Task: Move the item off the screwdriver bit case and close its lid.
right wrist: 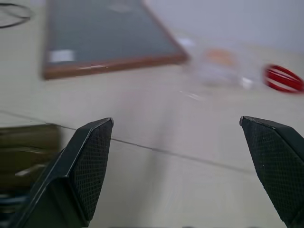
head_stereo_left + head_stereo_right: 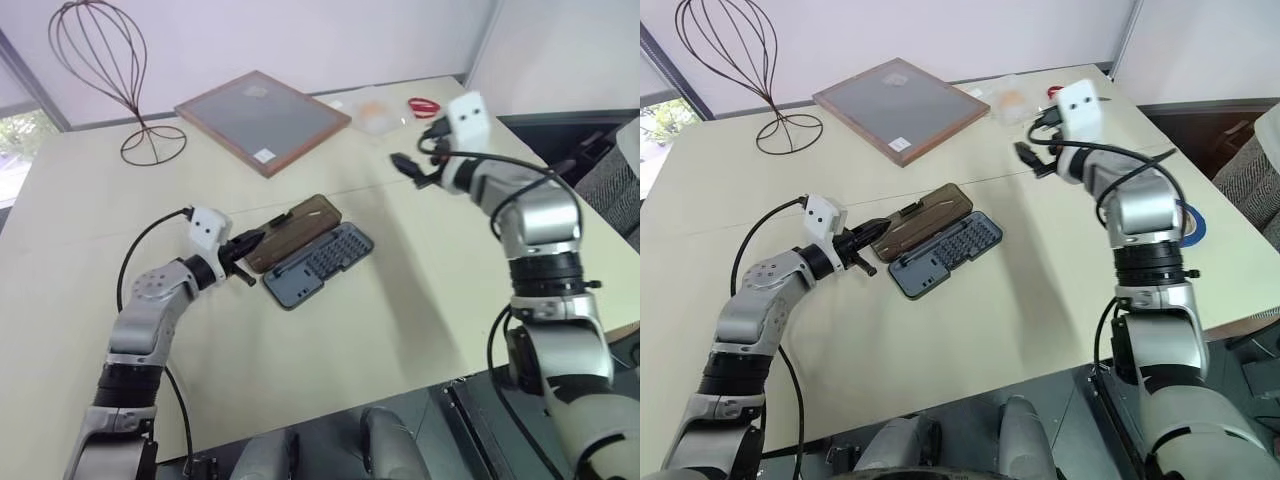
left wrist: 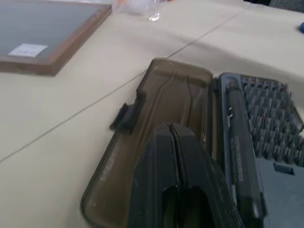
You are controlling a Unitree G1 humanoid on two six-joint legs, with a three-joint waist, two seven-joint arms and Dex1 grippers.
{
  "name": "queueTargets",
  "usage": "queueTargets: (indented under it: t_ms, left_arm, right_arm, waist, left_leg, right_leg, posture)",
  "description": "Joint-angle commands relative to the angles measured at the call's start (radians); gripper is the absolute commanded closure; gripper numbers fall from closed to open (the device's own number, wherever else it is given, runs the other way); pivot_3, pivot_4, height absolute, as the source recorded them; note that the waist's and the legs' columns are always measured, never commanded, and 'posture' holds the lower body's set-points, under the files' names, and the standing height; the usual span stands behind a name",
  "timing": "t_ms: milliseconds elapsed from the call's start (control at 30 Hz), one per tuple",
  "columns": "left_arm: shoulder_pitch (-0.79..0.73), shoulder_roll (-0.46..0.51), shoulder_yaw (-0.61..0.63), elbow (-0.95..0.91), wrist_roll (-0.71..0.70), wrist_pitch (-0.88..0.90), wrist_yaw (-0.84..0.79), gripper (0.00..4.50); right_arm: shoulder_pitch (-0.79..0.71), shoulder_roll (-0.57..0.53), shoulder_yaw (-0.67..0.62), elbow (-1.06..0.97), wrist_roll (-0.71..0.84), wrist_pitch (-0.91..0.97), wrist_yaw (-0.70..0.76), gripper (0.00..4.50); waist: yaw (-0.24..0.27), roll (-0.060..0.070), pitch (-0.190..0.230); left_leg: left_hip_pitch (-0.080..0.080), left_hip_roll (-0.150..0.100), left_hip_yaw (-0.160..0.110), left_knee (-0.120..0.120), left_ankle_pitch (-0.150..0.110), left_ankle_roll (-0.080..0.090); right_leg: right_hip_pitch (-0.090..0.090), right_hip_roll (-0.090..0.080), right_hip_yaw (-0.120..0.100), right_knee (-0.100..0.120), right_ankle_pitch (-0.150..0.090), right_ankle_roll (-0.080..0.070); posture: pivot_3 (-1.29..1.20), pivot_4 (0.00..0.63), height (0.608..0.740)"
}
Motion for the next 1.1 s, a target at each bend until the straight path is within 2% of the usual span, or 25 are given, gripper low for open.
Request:
queueTargets:
  t_ms: [33, 433, 567, 733, 767, 900, 1100]
  left_arm:
    - [-0.043, -0.001, 0.017, 0.037, 0.013, -0.004, 0.023, 4.5]
    - [-0.168, 0.043, 0.007, 0.175, 0.014, -0.019, -0.081, 4.5]
    - [-0.255, 0.073, -0.009, 0.31, 0.037, -0.058, -0.164, 2.67]
    - [-0.437, 0.091, -0.051, 0.607, 0.091, -0.139, -0.298, 0.29]
    - [-0.474, 0.09, -0.063, 0.671, 0.102, -0.147, -0.332, 0.07]
    - [-0.576, 0.076, -0.112, 0.86, 0.159, -0.22, -0.444, 0.07]
    - [-0.643, 0.041, -0.165, 1.04, 0.267, -0.371, -0.453, 0.07]
  right_arm:
    - [0.025, 0.031, 0.033, -0.097, -0.006, 0.005, 0.005, 0.06]
    - [0.097, 0.09, 0.034, -0.213, 0.005, 0.065, -0.032, 0.06]
    - [0.121, 0.095, 0.03, -0.25, 0.011, 0.083, -0.043, 0.0]
    - [0.17, 0.048, 0.042, -0.37, 0.041, 0.107, 0.026, 0.0]
    - [0.179, 0.038, 0.04, -0.395, 0.047, 0.111, 0.038, 0.0]
    - [0.201, 0.014, 0.033, -0.439, 0.046, 0.118, 0.04, 0.0]
    - [0.228, 0.01, 0.009, -0.474, 0.047, 0.134, 0.007, 0.0]
  waist:
    - [0.005, 0.0, 0.0]
    - [0.008, 0.0, 0.0]
    - [0.009, 0.0, 0.0]
    - [0.009, 0.0, 0.0]
    - [0.009, 0.0, 0.0]
    - [0.005, 0.0, 0.0]
    - [-0.007, 0.0, 0.0]
  left_leg:
    - [0.0, 0.0, 0.0, 0.0, 0.0, 0.0]
    - [0.0, 0.0, 0.0, 0.0, 0.0, 0.0]
    - [0.0, 0.0, 0.0, 0.001, 0.0, 0.0]
    - [0.0, -0.001, 0.0, 0.001, 0.0, 0.0]
    - [-0.001, -0.001, 0.0, 0.001, 0.0, 0.0]
    - [-0.001, -0.001, 0.0, 0.0, 0.0, 0.0]
    - [-0.001, -0.001, 0.0, 0.0, 0.0, 0.0]
  right_leg:
    - [0.0, 0.0, 0.0, 0.0, 0.0, 0.0]
    - [-0.001, 0.0, -0.001, 0.0, 0.0, 0.0]
    - [-0.001, 0.0, -0.001, 0.0, 0.0, 0.0]
    - [0.0, 0.0, -0.003, 0.001, 0.0, 0.0]
    - [0.0, 0.0, -0.002, 0.001, 0.0, 0.0]
    - [0.0, 0.0, -0.003, 0.001, 0.0, 0.0]
    - [0.0, 0.0, -0.004, 0.002, 0.0, 0.0]
  posture:
    - [0.0, 0.15, 0.74]
    - [0.0, 0.15, 0.74]
    - [0.0, 0.15, 0.74]
    - [0.0, 0.15, 0.74]
    - [0.0, 0.15, 0.74]
    - [0.0, 0.15, 0.74]
    - [0.0, 0.15, 0.74]
